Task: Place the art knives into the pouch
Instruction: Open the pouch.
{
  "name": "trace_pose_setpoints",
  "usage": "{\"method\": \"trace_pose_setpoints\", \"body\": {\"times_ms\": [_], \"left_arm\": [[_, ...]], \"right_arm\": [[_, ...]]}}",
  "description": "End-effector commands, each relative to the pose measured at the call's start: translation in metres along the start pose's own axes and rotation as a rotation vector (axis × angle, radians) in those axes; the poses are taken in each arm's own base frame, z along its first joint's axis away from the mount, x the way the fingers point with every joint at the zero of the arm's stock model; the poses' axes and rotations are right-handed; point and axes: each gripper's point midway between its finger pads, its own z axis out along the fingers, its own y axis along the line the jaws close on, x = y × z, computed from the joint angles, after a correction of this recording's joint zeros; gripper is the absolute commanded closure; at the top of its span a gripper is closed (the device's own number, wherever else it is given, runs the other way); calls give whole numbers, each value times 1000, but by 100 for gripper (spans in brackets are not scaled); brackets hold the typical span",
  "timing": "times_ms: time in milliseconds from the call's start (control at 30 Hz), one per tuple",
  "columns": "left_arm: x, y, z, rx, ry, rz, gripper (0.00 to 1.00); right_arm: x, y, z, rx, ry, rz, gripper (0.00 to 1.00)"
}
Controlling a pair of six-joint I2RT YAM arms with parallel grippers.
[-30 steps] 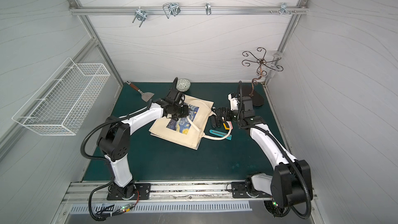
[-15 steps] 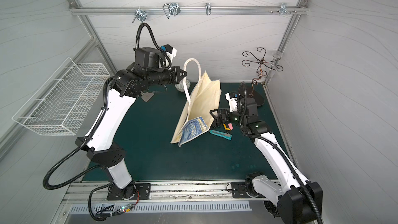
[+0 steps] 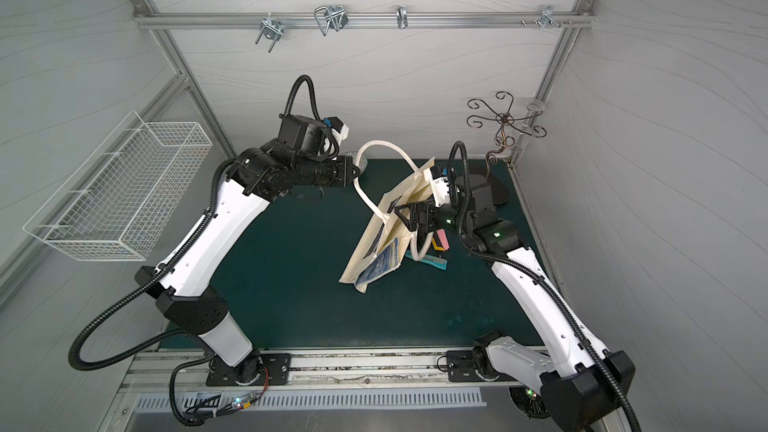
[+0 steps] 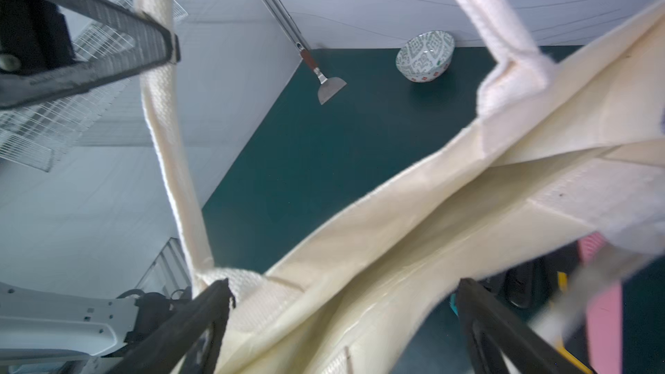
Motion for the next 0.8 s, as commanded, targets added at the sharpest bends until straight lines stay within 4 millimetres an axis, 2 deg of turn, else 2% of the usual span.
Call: {"method": "trace_pose_setpoints", "body": {"times_ms": [0, 133, 267, 333, 467, 567, 600, 767], "left_arm": [[-30, -13, -33, 28, -138, 30, 100], [-32, -16, -35, 39, -134, 33, 100], [-34, -16, -40, 33, -147, 33, 100], [-34, -14, -41, 24, -155, 33, 100], [-35, -13, -46, 17, -169, 33, 100], [-36, -12, -49, 16, -176, 31, 100], [-37, -13, -52, 16, -181, 34, 100], [-40, -14, -57, 22, -201, 35, 100]], "right_arm": [[-4, 4, -27, 58, -31, -61, 1], [-1, 22, -29, -38, -5, -82, 2], [2, 30, -16, -126, 5, -66, 14], [5, 28, -4, -151, 21, -51, 28], [12, 19, 25, -176, 82, -22, 73], [17, 5, 46, -139, 144, -25, 93], [19, 2, 54, -128, 170, -28, 97], [23, -1, 89, -126, 271, -17, 99]]}}
